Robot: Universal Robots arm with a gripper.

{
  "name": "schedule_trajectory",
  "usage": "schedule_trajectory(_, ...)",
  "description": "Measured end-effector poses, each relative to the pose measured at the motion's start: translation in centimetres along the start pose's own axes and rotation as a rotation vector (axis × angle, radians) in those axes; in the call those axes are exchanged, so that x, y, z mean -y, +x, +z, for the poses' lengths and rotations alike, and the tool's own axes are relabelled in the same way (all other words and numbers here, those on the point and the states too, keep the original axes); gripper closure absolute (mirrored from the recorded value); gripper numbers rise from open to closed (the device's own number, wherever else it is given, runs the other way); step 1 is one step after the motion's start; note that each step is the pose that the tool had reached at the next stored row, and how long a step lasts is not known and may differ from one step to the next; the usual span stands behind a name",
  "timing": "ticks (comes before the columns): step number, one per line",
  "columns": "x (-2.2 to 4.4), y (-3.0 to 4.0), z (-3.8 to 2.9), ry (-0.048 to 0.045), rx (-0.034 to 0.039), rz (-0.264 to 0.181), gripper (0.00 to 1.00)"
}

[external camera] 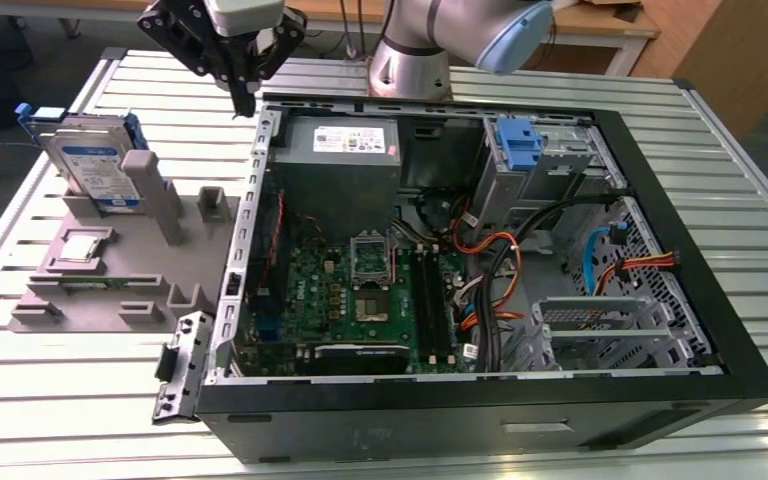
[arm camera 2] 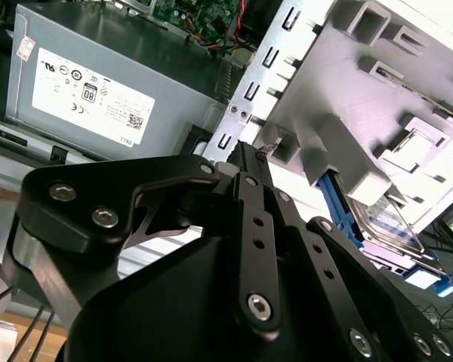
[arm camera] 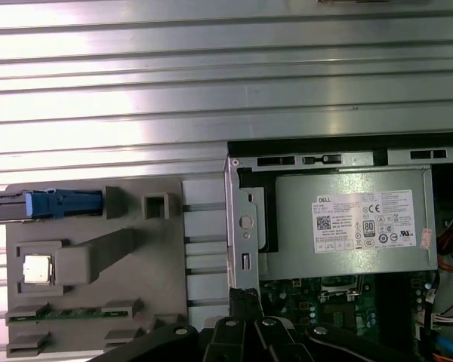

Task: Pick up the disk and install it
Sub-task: 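Reach for the disk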

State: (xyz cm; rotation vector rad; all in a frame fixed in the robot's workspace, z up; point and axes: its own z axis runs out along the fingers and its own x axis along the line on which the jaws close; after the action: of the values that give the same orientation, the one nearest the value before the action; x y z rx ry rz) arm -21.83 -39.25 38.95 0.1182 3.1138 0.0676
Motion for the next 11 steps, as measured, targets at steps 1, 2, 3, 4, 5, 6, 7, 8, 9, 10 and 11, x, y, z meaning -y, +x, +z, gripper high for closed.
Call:
schedule_trajectory(1,0.0,0.05,0.0,0.0,0.0,0.0,0.9)
schedule_trajectory(2,0.01,0.1,0.01,0.0001,0.0,0.0,0.9)
schedule_trajectory(3,0.01,0.14,0.01,0.0,-0.0001,0.0,0.9)
schedule_trajectory(4,0.01,0.18,0.01,0.0,-0.0001,0.0,0.9)
schedule_trajectory(5,0.02,0.23,0.02,0.0,-0.0001,0.0,0.9)
schedule_trajectory(6,0.02,0.27,0.02,0.0,-0.0001,0.0,0.9)
schedule_trajectory(7,0.02,0.31,0.02,0.0,-0.0001,0.0,0.9)
schedule_trajectory(8,0.03,0.35,0.02,0.0,-0.0001,0.0,0.9)
schedule_trajectory(9,0.03,0.39,0.03,0.0,-0.0001,0.0,0.9)
schedule_trajectory(10,0.04,0.43,0.03,0.0,-0.0001,0.0,0.9)
schedule_trajectory(11,0.04,0.48,0.03,0.0,-0.0001,0.0,0.9)
